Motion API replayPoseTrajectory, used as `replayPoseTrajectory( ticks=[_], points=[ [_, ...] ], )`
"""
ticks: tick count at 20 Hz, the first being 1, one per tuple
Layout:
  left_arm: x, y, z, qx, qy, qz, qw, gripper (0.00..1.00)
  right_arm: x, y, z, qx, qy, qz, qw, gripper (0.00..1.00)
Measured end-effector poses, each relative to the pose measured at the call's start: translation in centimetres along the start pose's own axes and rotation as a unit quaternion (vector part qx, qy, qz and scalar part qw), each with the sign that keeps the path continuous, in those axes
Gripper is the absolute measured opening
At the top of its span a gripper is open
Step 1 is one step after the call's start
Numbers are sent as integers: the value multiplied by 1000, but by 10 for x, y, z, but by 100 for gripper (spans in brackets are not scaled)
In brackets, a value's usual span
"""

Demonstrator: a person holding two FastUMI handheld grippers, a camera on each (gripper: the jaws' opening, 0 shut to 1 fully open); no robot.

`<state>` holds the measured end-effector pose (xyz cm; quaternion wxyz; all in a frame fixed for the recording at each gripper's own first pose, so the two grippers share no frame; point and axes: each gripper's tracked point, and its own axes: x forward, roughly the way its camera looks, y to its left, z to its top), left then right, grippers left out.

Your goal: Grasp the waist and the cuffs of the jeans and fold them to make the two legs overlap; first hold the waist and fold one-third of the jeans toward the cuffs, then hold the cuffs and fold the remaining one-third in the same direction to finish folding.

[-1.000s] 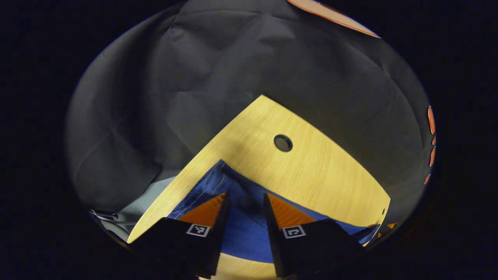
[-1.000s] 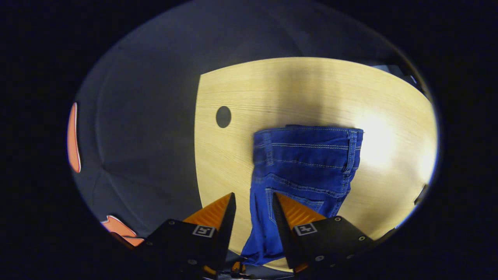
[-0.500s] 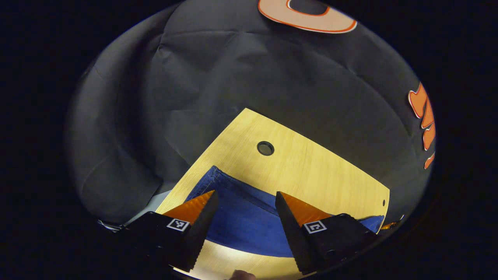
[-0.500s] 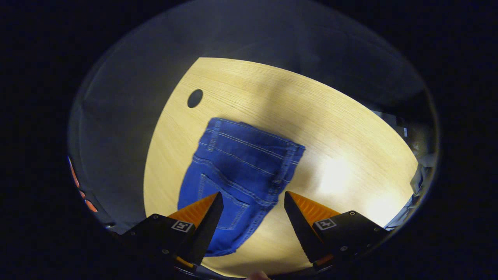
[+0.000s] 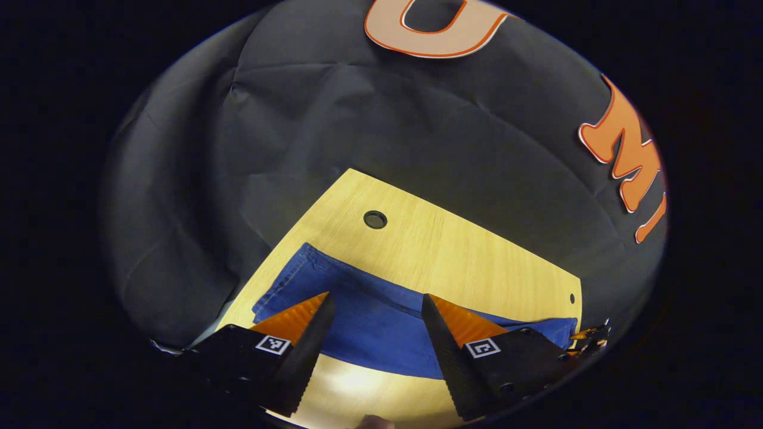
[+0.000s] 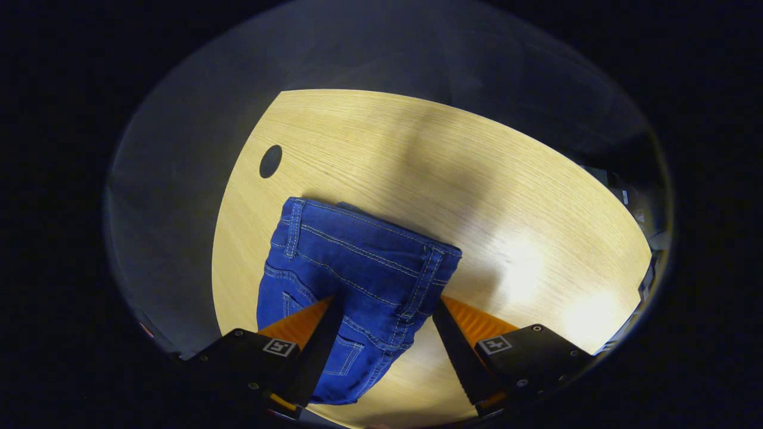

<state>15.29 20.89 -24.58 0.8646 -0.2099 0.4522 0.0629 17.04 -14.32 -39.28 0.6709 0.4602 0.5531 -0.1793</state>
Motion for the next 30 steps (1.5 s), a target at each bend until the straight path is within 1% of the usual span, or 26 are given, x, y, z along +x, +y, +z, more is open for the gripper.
replayPoseTrajectory(
  ticks=[2,3,4,5,6,7,8,9,10,11,12,14,16,17,19,20,21,23,24,25,27,29,30],
  points=[
    [-7,-8,-11,-4,0,-4,1000,91,3,-6,1,-12,-9,-18,1000,89],
    [-7,-9,-15,-8,0,-6,1000,91,6,-3,3,-27,-23,-16,999,69],
    [-6,-13,-18,-13,1,-11,1000,91,6,-2,3,-51,-38,-14,998,61],
    [-6,-16,-24,-19,7,-13,1000,91,7,1,0,-58,-40,-8,997,57],
    [-4,-18,-29,-25,10,-17,999,91,4,2,1,-53,-52,-6,997,46],
    [-4,-19,-32,-31,13,-20,999,91,4,-1,-1,-41,-49,-5,998,34],
    [-5,-22,-34,-34,13,-26,999,91,1,8,5,-35,-62,1,997,34],
    [-6,-21,-36,-35,12,-28,999,91,-5,14,3,-64,-68,12,996,24],
    [-4,-20,-39,-37,12,-30,999,91,-14,21,7,-86,-92,22,992,18],
    [-4,-22,-40,-37,12,-36,999,91,-21,29,5,-103,-97,37,989,18],
    [-4,-22,-40,-38,10,-38,999,91,-33,40,7,-104,-111,58,987,18],
    [-5,-22,-42,-40,8,-43,998,91,-53,66,4,-116,-128,107,979,18],
    [-6,-24,-42,-43,6,-50,998,91,-63,81,-8,-141,-150,128,970,18],
    [-7,-23,-42,-45,4,-53,998,91,-80,90,-17,-154,-159,137,965,18],
    [-9,-21,-44,-46,3,-53,998,91,-105,99,-21,-188,-170,156,955,18],
    [-12,-21,-44,-47,4,-57,997,86,-114,109,-31,-209,-176,167,948,18],
    [-14,-18,-45,-47,3,-58,997,91,-128,119,-43,-228,-179,177,940,18],
    [-20,-9,-50,-45,2,-61,997,91,-149,143,-64,-254,-181,199,929,18],
    [-21,-7,-52,-44,2,-64,997,86,-158,157,-75,-268,-178,213,922,18],
    [-22,-5,-53,-46,2,-67,997,91,-165,170,-89,-281,-179,224,916,18],
    [-25,1,-56,-52,0,-72,996,91,-177,193,-119,-304,-174,242,905,18],
    [-27,6,-60,-60,1,-77,995,91,-188,207,-149,-327,-162,259,894,18],
    [-30,15,-63,-61,-1,-74,995,91,-189,215,-162,-338,-159,262,890,18]
  ],
)
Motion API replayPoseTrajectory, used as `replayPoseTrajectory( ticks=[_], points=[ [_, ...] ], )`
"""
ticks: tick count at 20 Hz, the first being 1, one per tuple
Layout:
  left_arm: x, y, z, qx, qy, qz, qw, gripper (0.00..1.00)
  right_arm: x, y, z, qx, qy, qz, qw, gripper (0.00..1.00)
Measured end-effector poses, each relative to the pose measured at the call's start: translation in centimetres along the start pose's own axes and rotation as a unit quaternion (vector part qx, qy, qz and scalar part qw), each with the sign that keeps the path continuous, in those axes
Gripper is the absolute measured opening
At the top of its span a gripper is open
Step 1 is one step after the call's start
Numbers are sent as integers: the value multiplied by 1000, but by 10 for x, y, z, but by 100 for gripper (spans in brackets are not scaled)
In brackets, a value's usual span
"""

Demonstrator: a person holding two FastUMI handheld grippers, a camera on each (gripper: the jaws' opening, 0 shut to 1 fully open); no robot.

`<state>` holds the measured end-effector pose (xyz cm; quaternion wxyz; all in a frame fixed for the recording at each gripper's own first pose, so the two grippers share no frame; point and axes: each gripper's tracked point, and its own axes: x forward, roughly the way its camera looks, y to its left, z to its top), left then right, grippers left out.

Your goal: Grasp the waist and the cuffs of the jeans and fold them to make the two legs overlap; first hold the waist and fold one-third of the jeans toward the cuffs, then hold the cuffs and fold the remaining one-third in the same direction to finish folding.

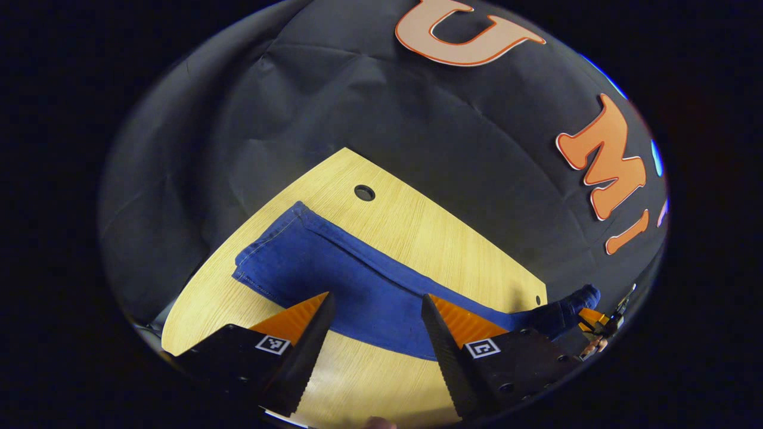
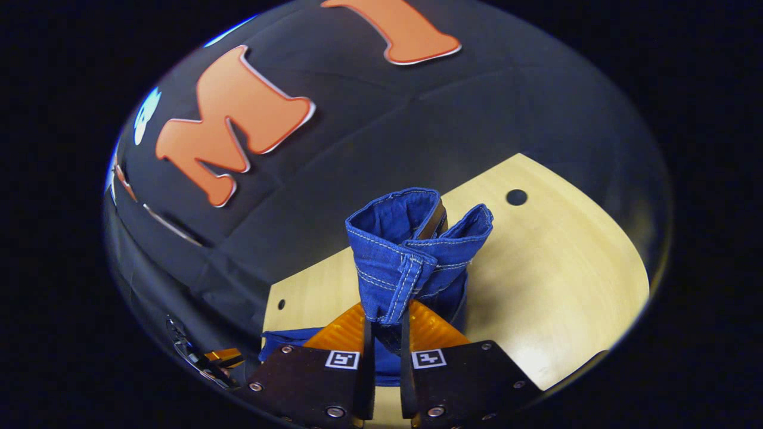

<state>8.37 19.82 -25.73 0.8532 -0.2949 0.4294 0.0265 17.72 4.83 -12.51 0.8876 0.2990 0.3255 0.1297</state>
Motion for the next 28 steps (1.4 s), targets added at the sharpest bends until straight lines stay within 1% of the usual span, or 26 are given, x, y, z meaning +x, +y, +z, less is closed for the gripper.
replayPoseTrajectory(
  ticks=[3,5,6,7,11,15,17,18,19,20,21,22,23,24,25,26,27,28],
  points=[
    [-3,12,-3,-10,-3,-5,1000,91,13,48,-18,-28,16,23,999,18],
    [-5,20,-6,-15,-3,-6,1000,91,19,73,-32,-43,30,38,998,18],
    [-6,22,-9,-18,-2,-7,1000,86,23,86,-41,-50,37,44,997,18],
    [-6,25,-10,-20,-2,-7,1000,91,27,98,-51,-59,47,51,996,18],
    [-5,43,-15,-31,3,-8,999,91,46,138,-98,-97,85,61,990,18],
    [0,53,-21,-49,12,-13,999,91,69,155,-130,-124,113,46,985,17],
    [5,58,-22,-50,20,-12,998,91,79,157,-140,-130,120,23,984,18],
    [8,61,-22,-51,23,-10,998,91,79,159,-149,-129,133,17,982,18],
    [12,63,-24,-55,29,-10,998,86,81,162,-153,-126,146,14,981,21],
    [16,66,-26,-58,34,-9,998,86,79,161,-163,-124,158,15,980,23],
    [21,69,-27,-63,40,-11,997,86,82,163,-170,-129,164,14,978,30],
    [24,73,-29,-68,46,-11,997,91,83,163,-175,-137,169,12,976,33],
    [29,77,-31,-73,52,-10,996,91,83,166,-181,-138,174,15,975,36],
    [34,81,-33,-79,58,-11,995,91,81,177,-187,-124,181,35,975,40],
    [38,84,-35,-88,64,-12,994,91,75,191,-191,-105,186,55,975,46],
    [41,87,-37,-97,70,-14,993,91,72,202,-196,-95,187,64,976,53],
    [46,93,-40,-110,75,-12,991,91,76,204,-196,-97,183,63,976,75],
    [50,98,-42,-121,80,-15,989,91,76,201,-196,-106,176,58,977,77]
  ],
)
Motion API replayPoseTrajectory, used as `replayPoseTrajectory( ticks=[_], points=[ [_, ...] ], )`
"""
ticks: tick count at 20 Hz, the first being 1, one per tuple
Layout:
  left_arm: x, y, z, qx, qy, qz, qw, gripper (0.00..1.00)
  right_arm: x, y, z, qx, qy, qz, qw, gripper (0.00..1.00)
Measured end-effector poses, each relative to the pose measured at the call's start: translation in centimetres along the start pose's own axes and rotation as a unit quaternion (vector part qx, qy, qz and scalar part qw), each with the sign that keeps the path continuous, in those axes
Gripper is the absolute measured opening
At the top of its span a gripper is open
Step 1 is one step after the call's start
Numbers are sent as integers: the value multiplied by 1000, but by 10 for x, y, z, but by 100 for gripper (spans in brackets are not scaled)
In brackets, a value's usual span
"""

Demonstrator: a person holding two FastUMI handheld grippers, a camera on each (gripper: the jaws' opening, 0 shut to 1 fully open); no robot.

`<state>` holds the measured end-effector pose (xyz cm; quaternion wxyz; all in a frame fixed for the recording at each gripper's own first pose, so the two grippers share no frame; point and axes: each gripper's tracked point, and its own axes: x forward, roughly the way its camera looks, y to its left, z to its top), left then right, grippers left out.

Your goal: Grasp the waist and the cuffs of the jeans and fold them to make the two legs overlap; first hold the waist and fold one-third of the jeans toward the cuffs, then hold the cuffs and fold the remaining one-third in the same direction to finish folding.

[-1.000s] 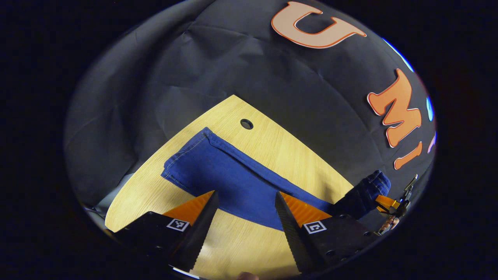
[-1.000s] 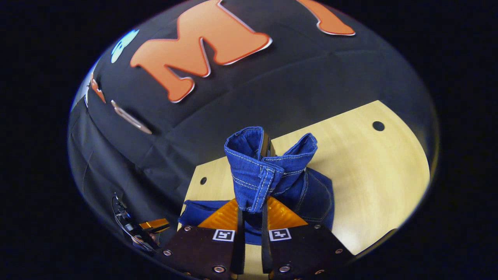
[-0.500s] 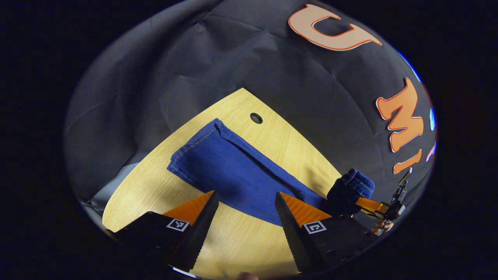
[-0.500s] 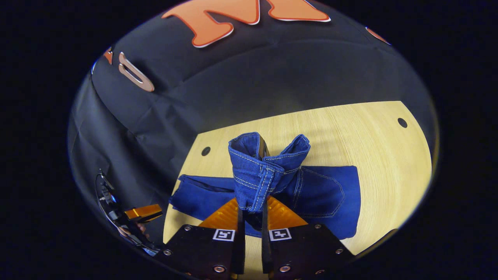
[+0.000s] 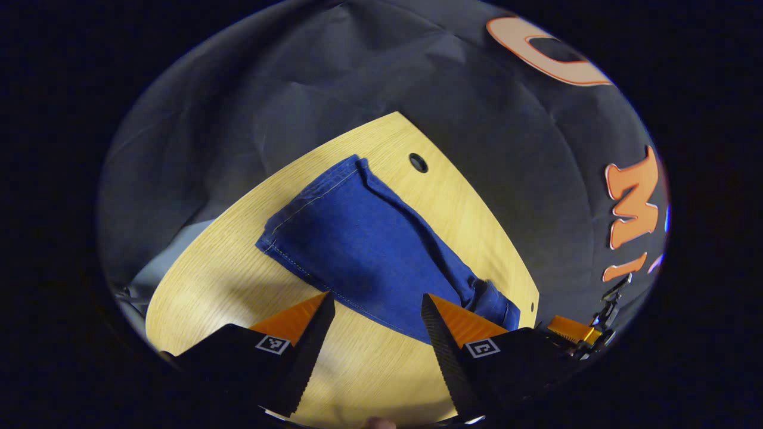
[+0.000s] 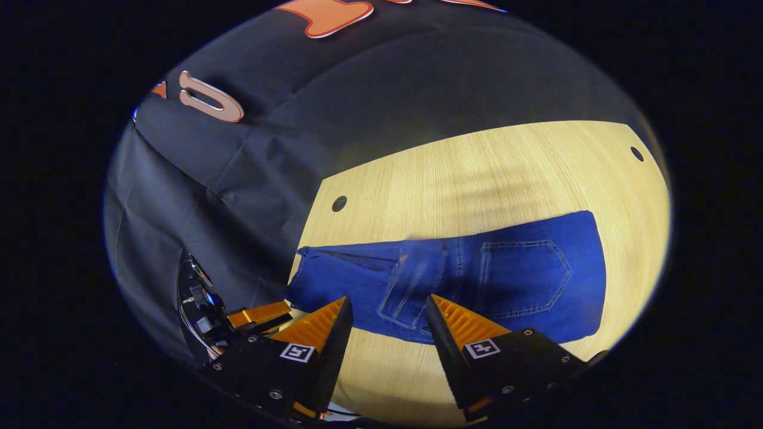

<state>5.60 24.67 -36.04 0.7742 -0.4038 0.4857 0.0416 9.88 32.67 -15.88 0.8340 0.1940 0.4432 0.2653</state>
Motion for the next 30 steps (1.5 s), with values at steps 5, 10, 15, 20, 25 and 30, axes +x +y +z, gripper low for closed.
replayPoseTrajectory(
  ticks=[5,10,15,20,25,30],
  points=[
    [20,28,8,-68,17,-3,998,91,-36,-13,14,-14,-44,-27,999,92],
    [33,43,26,-120,5,-22,993,90,-79,-46,41,8,-102,-72,992,95],
    [44,40,40,-137,-7,-46,989,86,-127,-73,61,53,-158,-92,982,95],
    [63,21,53,-134,-28,-72,988,85,-154,-92,54,80,-175,-105,976,95],
    [77,30,45,-146,-26,-36,988,27,-173,-111,44,94,-184,-116,972,95],
    [34,-15,65,-63,-87,-65,992,5,-181,-122,53,102,-193,-100,971,95]
  ],
)
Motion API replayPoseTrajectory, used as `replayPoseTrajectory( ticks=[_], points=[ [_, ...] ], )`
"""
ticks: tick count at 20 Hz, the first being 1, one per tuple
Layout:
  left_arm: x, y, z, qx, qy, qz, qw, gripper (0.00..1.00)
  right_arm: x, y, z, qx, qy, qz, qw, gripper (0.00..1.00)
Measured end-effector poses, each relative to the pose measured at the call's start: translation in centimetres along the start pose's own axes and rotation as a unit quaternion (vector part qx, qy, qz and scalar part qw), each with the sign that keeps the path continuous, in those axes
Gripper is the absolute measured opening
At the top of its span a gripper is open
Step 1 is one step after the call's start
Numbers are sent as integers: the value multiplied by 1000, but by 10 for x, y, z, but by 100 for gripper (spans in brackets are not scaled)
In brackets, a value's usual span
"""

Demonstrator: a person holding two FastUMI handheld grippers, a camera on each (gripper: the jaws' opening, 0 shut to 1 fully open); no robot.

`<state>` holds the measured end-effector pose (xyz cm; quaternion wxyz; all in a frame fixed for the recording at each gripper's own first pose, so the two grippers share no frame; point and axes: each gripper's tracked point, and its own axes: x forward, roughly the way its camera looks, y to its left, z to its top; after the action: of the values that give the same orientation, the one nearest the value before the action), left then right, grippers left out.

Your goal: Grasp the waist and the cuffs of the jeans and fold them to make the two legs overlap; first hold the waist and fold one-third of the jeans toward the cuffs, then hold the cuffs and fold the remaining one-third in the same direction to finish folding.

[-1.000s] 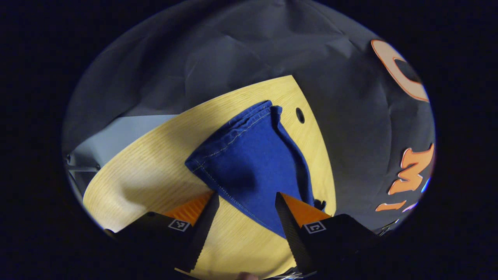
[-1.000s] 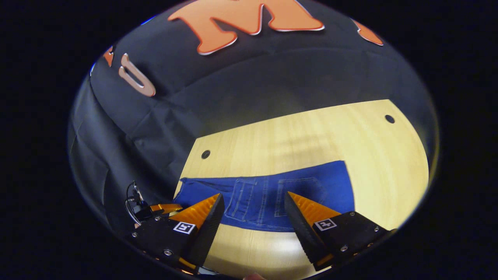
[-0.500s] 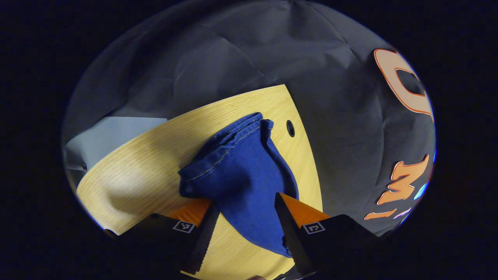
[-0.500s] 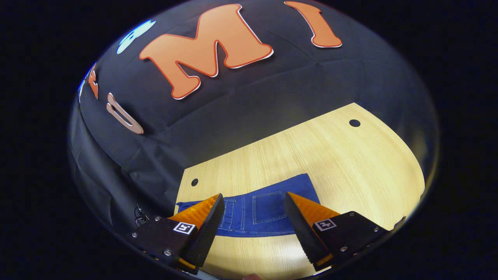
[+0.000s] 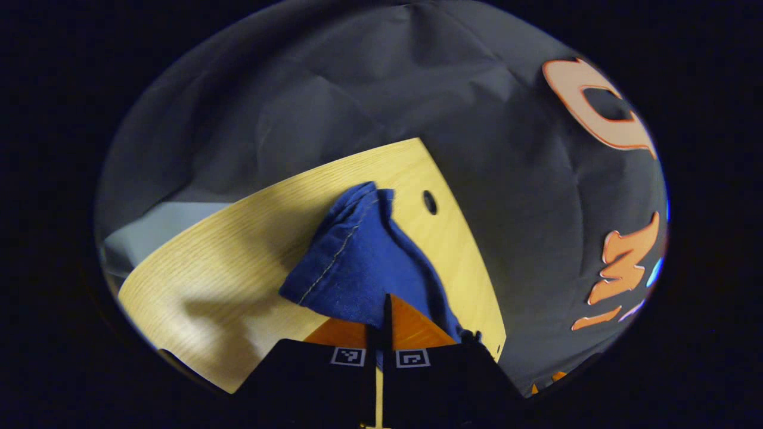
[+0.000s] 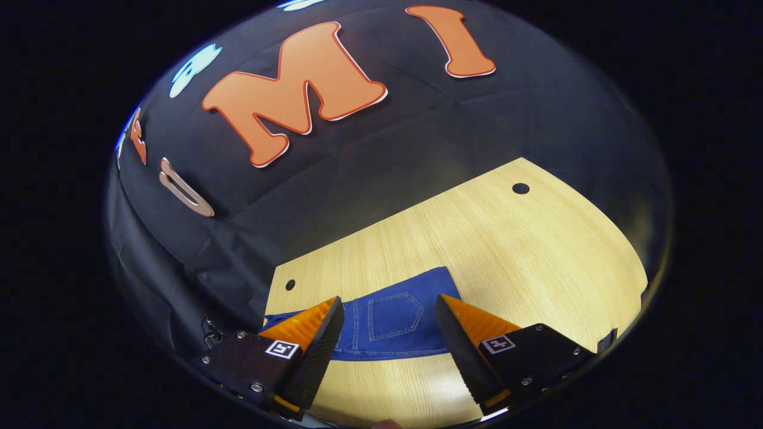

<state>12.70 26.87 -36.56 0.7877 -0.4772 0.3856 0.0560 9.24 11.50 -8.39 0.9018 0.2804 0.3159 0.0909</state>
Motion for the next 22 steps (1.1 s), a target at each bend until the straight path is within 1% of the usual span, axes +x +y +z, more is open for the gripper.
replayPoseTrajectory(
  ticks=[3,5,8,10,13,16,18,20,21,22],
  points=[
    [-28,-56,3,75,-32,-23,996,4,-1,3,5,-2,4,27,1000,95],
    [-50,-91,0,107,-45,-40,992,4,1,-1,9,-11,5,33,999,95],
    [-70,-137,-6,163,-65,-60,983,4,0,-5,16,-9,6,52,999,95],
    [-76,-176,-22,209,-67,-69,973,4,-1,-11,19,-9,7,62,998,95],
    [-75,-226,-54,293,-63,-73,951,4,-2,-22,23,-7,9,70,998,95],
    [-69,-274,-91,357,-49,-80,929,4,-4,-34,24,-3,13,76,997,95],
    [-64,-294,-115,394,-37,-77,915,4,-7,-45,27,0,12,80,997,95],
    [-47,-312,-146,426,-21,-73,902,4,-11,-56,30,4,11,84,996,95],
    [-37,-319,-164,442,-8,-67,895,2,-11,-64,32,6,9,82,997,95],
    [-28,-322,-180,461,4,-55,886,4,-14,-70,34,7,8,83,996,95]
  ],
)
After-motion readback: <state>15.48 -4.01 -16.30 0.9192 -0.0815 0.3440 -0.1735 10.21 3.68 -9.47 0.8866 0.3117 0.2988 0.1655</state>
